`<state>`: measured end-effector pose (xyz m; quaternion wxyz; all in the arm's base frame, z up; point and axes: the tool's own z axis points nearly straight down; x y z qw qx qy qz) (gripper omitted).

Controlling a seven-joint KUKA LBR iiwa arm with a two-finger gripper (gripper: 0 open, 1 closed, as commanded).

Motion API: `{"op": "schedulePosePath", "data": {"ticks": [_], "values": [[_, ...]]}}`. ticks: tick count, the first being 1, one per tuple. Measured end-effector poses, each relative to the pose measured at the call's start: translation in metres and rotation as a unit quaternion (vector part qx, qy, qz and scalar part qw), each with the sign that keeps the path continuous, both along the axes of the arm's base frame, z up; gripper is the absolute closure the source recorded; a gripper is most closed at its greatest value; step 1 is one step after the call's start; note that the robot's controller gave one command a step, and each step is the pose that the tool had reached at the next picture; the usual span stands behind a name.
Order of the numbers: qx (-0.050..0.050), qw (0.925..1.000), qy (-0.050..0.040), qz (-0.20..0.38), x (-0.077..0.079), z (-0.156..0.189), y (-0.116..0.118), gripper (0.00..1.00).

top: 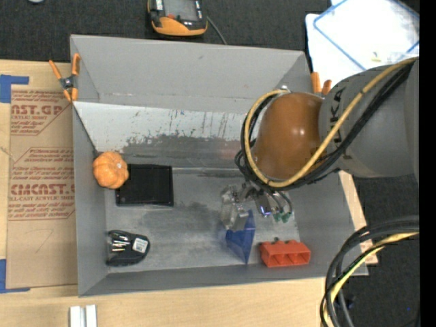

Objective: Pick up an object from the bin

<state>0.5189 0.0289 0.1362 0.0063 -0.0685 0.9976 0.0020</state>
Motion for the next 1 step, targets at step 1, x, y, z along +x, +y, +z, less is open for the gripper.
{"op": "schedulePosePath", "data": {"ticks": [1], "values": [[0.0, 0.9997, 0.0013, -0.023, 0.01, 0.0424, -0.0178, 1.0]]}}
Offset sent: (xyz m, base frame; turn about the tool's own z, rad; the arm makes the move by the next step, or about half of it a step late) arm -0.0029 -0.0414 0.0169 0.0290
